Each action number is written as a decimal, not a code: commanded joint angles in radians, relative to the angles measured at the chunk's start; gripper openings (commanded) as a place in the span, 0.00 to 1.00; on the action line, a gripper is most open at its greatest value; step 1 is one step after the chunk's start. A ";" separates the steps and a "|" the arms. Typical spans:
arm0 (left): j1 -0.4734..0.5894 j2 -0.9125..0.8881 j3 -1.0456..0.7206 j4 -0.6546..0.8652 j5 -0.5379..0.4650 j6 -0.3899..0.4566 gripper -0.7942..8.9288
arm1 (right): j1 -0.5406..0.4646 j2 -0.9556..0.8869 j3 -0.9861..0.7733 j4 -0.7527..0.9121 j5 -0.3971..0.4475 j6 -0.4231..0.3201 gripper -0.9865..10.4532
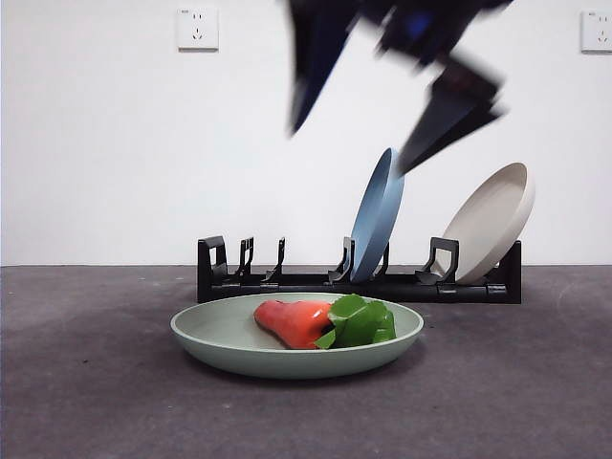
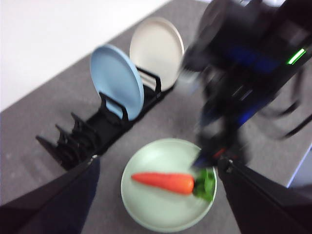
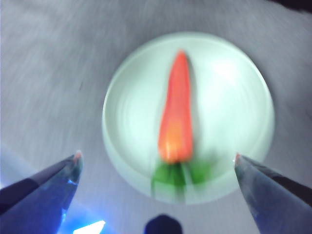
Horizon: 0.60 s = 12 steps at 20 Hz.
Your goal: Take the green plate from the plate rack,put the plate on the table,take the carrot from the table,put the carrot in the plate
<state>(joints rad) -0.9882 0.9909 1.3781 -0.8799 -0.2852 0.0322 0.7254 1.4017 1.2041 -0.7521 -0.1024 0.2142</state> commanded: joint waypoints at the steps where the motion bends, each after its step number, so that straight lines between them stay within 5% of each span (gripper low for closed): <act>1: 0.002 -0.001 0.000 -0.043 -0.001 -0.008 0.50 | 0.002 -0.132 -0.006 -0.160 0.000 -0.039 0.55; 9: 0.002 -0.001 0.000 -0.217 0.058 -0.093 0.50 | 0.002 -0.500 -0.006 -0.460 0.000 -0.027 0.54; 12: 0.002 -0.001 0.000 -0.253 0.081 -0.094 0.33 | 0.002 -0.549 -0.006 -0.509 0.000 -0.027 0.36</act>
<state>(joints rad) -0.9882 0.9909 1.3781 -1.1290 -0.2157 -0.0452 0.7254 0.8570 1.2041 -1.2587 -0.1028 0.1871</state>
